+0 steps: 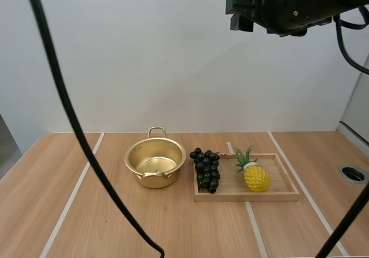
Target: Open the pot, put the grape inside, and close it
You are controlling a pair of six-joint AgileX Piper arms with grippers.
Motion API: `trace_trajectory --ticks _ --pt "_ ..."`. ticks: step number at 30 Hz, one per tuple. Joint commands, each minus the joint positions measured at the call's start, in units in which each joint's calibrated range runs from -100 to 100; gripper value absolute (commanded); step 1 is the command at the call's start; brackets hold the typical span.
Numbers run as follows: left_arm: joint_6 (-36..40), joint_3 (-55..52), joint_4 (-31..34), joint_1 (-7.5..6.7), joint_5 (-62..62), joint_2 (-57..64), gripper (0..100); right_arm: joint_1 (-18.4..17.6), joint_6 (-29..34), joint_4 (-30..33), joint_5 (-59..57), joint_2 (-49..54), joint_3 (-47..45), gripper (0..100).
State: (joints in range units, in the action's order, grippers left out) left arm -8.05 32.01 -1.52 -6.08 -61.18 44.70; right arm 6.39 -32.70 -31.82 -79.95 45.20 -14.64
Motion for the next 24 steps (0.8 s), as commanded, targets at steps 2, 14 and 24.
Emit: trace_trajectory --ticks 2,14,24 --pt "1.2 7.5 0.1 0.00 3.8 0.7 0 0.2 -0.1 -3.2 -6.0 -4.9 0.4 100" --pt "1.2 12.7 -0.1 0.00 2.1 0.7 0 -2.7 -0.1 -3.0 -11.7 -14.5 0.4 100" --pt "1.2 12.7 -1.5 0.00 1.7 0.3 0 -5.9 0.0 4.7 -10.3 -18.3 0.4 100"
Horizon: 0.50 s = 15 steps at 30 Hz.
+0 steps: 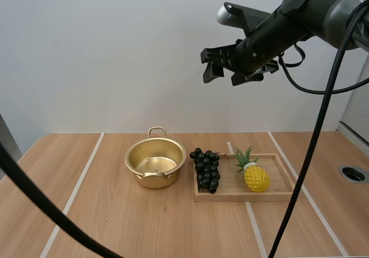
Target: Open the pot, put the grape inside, and close it
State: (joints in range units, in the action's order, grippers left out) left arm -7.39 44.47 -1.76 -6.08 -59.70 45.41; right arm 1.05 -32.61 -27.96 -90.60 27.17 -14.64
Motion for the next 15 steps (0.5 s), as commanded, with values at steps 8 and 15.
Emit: trace_trajectory --ticks 8,15 --pt "0.5 0.2 -1.1 0.00 0.2 -0.4 0 -4.3 0.2 5.3 0.6 -2.4 0.4 100" --pt "0.5 0.2 -1.1 0.00 1.0 -0.4 0 -7.1 2.1 9.2 1.6 -4.5 -0.4 100"
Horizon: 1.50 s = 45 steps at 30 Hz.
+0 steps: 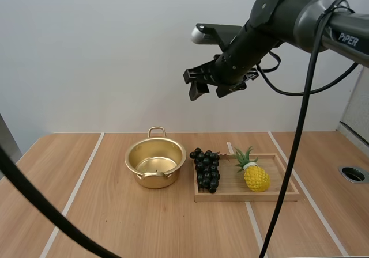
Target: Open the pot, put the grape inside, and close it
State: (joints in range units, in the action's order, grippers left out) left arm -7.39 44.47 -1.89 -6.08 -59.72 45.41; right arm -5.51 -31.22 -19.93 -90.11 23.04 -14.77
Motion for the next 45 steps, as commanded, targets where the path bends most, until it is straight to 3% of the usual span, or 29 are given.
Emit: trace_trajectory --ticks 1,11,21,29,41,45 --pt "0.5 0.2 -1.0 0.00 1.0 -0.4 0 -0.8 1.0 1.1 1.1 -1.1 -0.7 100" --pt "0.5 0.2 -0.9 0.00 1.1 -0.4 0 -3.9 1.9 3.6 1.6 -7.9 -3.1 100" --pt "0.5 0.2 -0.9 0.00 6.8 -0.4 0 -3.9 2.3 9.1 -0.9 -9.0 -3.1 100" --pt "0.5 0.2 -1.0 0.00 10.3 -0.4 0 -3.9 3.5 9.2 -2.0 -9.0 -3.8 100" --pt "0.5 0.2 -1.0 0.00 13.3 -1.8 0 -3.9 4.4 11.4 6.2 -12.8 -11.0 100" --pt "0.5 0.2 -1.1 0.00 13.2 -1.9 0 -3.9 7.1 15.7 6.7 -14.1 -11.1 100"
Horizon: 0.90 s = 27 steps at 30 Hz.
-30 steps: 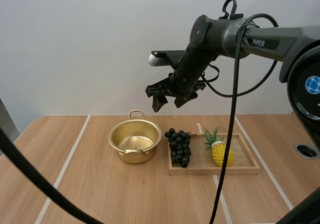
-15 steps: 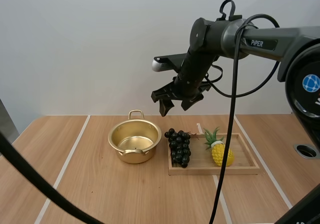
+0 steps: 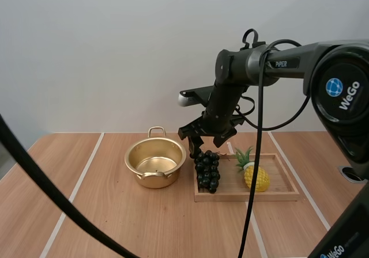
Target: Open the pot, put the grape inside, and close it
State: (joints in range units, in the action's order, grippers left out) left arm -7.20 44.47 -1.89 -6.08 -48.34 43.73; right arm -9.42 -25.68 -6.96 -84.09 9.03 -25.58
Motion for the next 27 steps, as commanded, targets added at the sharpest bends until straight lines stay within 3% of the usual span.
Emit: trace_trajectory --ticks 1,9,14,27 --pt "0.3 0.2 -1.1 0.00 1.8 -0.3 0 0.0 2.2 3.2 0.8 -0.3 -0.3 100" --pt "0.3 0.2 -1.1 0.00 1.2 -0.4 0 1.8 4.8 1.4 3.6 -1.6 -0.3 100" --pt "0.3 0.2 -1.1 0.00 0.0 -0.7 0 3.1 5.0 -8.1 4.0 -3.6 -0.8 100" --pt "0.3 0.2 -1.1 0.00 0.0 -1.4 0 3.1 5.0 -4.9 6.6 -6.0 -0.8 100"
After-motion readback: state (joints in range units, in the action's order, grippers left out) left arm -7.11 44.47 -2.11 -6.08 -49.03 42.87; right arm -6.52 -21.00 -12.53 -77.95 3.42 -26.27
